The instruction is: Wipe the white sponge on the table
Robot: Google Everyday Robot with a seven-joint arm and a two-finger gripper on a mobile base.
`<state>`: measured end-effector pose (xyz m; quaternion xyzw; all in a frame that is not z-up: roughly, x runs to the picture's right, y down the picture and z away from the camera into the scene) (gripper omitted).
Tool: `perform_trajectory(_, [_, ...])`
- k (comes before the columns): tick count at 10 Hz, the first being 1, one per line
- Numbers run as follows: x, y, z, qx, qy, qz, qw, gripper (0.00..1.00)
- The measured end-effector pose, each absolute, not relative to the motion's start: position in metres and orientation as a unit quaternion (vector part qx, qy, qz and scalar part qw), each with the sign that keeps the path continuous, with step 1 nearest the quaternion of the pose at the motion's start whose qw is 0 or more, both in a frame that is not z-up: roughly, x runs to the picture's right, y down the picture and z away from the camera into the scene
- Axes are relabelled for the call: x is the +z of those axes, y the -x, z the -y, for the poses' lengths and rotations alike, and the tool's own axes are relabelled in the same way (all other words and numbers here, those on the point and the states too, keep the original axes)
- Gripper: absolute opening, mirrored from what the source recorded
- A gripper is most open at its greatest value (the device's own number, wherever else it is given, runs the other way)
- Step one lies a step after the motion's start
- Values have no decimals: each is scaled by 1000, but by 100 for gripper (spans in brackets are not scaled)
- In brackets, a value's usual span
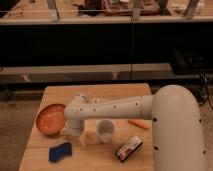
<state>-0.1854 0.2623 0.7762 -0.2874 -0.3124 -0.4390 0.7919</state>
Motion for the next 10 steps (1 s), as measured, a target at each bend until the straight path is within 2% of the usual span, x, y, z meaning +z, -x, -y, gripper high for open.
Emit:
perform_trajectory(2, [767, 197, -265, -409, 275, 305, 815, 80])
perform_trajectory(5, [757, 210, -267, -357, 266, 248, 860, 80])
perform_trajectory(8, [758, 204, -271, -229, 324, 181, 900, 80])
perform_trajectory(10, [757, 199, -274, -172, 362, 171, 900, 80])
